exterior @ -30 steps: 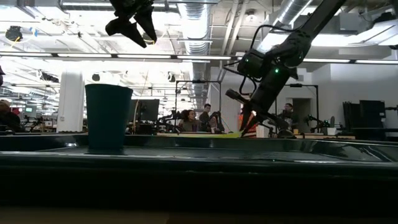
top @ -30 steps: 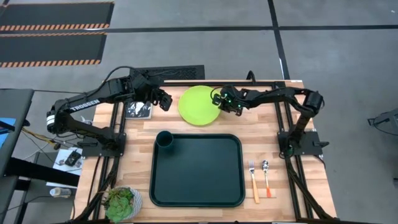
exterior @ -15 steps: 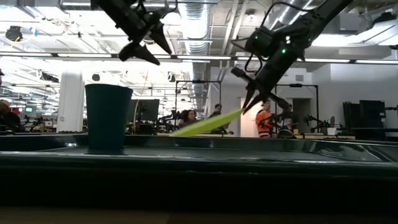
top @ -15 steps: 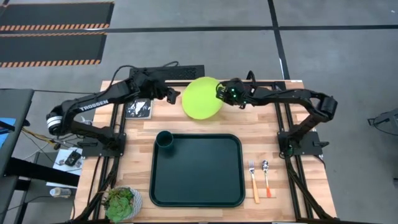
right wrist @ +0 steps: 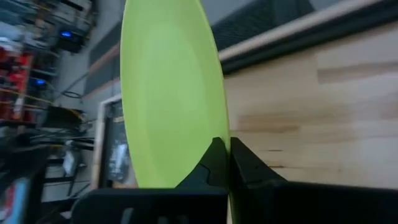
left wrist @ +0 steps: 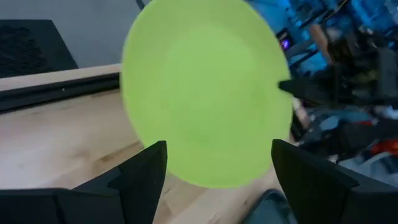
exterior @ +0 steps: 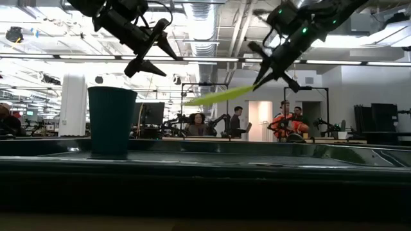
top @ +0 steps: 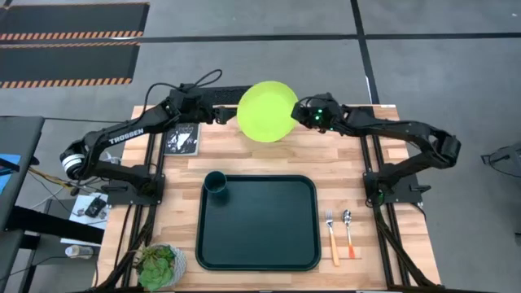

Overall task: Pick and place plate/cup/fork/spoon on tray
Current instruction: Put the green plate on the black serving tray

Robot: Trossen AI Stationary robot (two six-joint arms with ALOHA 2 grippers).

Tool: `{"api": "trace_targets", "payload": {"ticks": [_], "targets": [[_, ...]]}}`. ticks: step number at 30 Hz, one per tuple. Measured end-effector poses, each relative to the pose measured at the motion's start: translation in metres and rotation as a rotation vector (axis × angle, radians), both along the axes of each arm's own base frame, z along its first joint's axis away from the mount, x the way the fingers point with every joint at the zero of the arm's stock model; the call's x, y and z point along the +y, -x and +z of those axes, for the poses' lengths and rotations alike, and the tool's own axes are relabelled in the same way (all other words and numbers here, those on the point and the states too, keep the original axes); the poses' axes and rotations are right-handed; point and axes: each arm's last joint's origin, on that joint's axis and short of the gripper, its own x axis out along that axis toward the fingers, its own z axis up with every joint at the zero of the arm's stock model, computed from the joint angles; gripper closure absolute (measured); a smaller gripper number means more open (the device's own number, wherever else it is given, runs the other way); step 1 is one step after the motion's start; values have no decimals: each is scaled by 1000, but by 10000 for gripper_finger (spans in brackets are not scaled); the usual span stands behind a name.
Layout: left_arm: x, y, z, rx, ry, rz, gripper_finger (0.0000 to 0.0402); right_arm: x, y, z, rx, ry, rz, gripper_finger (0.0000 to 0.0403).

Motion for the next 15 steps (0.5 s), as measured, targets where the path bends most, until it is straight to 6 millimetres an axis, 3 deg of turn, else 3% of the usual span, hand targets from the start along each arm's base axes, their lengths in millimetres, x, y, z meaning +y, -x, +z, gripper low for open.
{"api": "trace_targets", "payload": {"ticks": [7, 15], "targets": [[14, 10, -13, -128, 53, 3, 126, 10, 16, 29, -82, 78, 19, 400], [15, 7, -15, -274, 44, -35, 126, 20, 19, 40, -119, 109, 49, 399]]}}
